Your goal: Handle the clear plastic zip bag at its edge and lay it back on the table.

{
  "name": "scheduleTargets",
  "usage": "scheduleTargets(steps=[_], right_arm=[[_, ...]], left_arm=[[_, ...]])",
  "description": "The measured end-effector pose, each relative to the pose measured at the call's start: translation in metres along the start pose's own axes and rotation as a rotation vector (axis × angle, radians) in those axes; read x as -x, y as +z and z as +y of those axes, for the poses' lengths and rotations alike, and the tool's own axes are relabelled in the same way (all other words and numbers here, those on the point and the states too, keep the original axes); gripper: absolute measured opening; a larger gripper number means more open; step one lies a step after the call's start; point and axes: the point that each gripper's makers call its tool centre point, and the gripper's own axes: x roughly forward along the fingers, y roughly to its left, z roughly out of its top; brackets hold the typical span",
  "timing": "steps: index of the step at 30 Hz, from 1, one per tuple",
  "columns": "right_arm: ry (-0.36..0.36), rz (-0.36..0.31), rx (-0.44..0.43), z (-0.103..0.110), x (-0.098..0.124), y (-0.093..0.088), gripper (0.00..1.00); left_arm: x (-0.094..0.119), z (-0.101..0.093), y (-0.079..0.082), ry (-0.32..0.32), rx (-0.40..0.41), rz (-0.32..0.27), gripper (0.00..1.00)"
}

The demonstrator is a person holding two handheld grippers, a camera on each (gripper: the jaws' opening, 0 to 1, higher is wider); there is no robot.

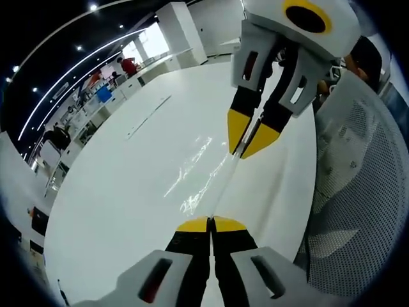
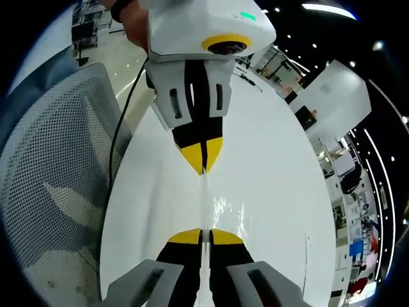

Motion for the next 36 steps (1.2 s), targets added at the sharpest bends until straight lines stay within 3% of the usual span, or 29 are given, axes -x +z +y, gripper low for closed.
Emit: scheduleTargets(steps=[36], right_arm=[[-0.001, 0.017, -0.03, 0.004, 0.003, -0.015, 0.0]], left_arm=[[0.003, 0.002, -0.017, 0.003, 0.003, 0.026, 0.0]])
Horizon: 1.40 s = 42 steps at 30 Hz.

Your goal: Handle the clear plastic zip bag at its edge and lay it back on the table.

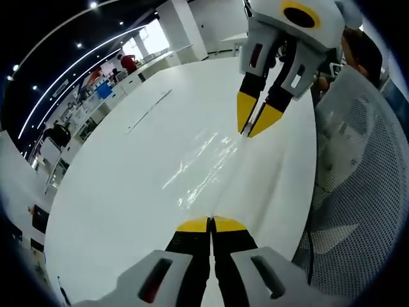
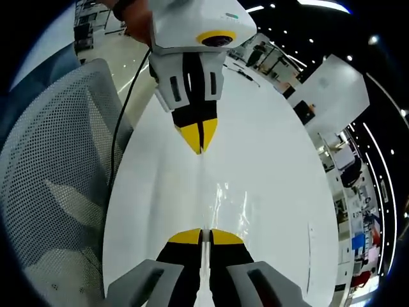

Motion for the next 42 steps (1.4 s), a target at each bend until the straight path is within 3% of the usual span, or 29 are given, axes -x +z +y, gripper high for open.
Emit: scheduleTargets(steps=[42], right_arm=[[0.006, 0.011, -0.006, 0.0028, -0.0005, -0.0061, 0.0]], left_arm=[[0.0042, 0.0004, -0.0062, 0.005, 0.012, 0.014, 0.0]])
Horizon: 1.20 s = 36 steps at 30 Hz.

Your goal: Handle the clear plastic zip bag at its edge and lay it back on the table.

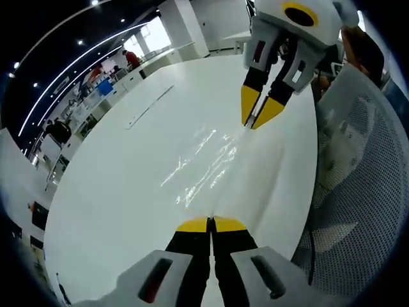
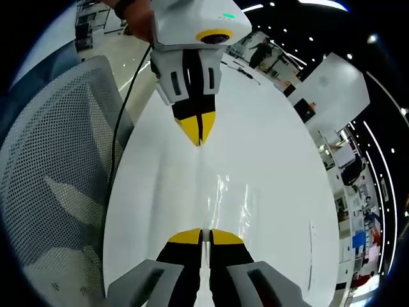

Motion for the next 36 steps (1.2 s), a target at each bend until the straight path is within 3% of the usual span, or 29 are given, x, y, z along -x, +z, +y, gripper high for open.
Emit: scheduleTargets(steps=[36], right_arm=[[-0.001, 0.01, 0.001, 0.0022, 0.002, -0.0077, 0.0]], left_arm=[[-0.0035, 0.0026, -0.0057, 0.007, 0.003, 0.01, 0.0]])
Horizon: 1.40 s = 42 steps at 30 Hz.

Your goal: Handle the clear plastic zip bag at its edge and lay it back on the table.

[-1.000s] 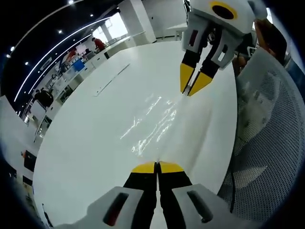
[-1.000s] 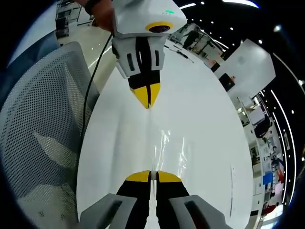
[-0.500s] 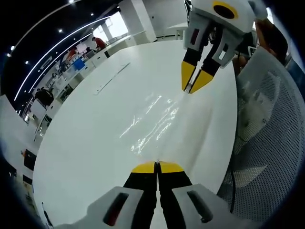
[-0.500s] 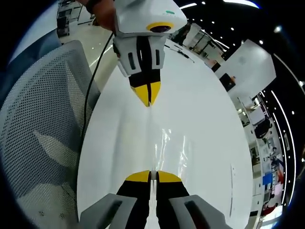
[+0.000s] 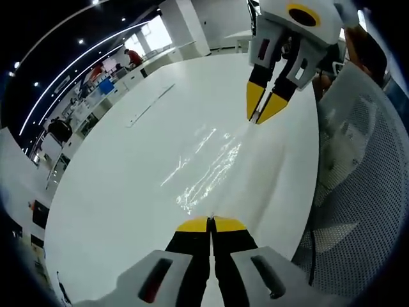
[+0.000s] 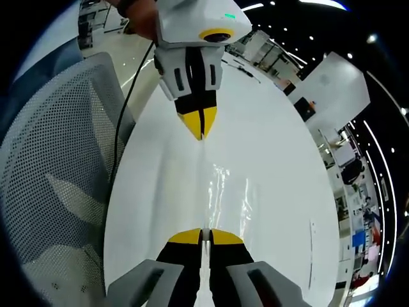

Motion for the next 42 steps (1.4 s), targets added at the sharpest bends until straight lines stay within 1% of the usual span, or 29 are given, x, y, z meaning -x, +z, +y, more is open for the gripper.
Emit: scheduleTargets(steps=[3, 5, 20, 28, 30, 36, 38, 40, 42], right_arm=[[0.0, 0.007, 0.001, 0.0, 0.001, -0.003, 0.0], [0.0, 0.002, -0.003, 0.0, 0.001, -0.002, 0.0], [0.001, 0.003, 0.0, 0.001, 0.0, -0.004, 0.0], [0.0, 0.006, -0.002, 0.002, 0.001, -0.005, 0.0], [0.013, 0.004, -0.016, 0.004, 0.001, -0.005, 0.0], [0.02, 0.005, -0.018, 0.005, 0.002, -0.007, 0.0], [0.034, -0.002, -0.041, 0.007, 0.002, -0.008, 0.0], [0.063, -0.012, -0.061, 0.012, 0.002, -0.007, 0.0], [0.06, -0.012, -0.037, 0.012, 0.002, -0.007, 0.02]], left_arm=[[-0.002, 0.001, -0.003, 0.003, 0.001, 0.005, 0.0], [-0.002, 0.001, -0.002, 0.0, 0.005, -0.001, 0.0], [0.0, -0.003, -0.002, -0.001, 0.006, 0.002, 0.0], [-0.005, -0.004, -0.004, -0.002, 0.001, 0.003, 0.0], [-0.004, -0.004, -0.003, -0.001, -0.004, 0.005, 0.0], [-0.005, -0.005, -0.006, -0.003, -0.021, 0.014, 0.0], [-0.007, -0.004, -0.008, -0.003, -0.021, 0.016, 0.0], [-0.008, -0.003, -0.009, -0.001, -0.02, 0.015, 0.0], [-0.008, -0.003, -0.008, 0.002, -0.015, 0.012, 0.0]])
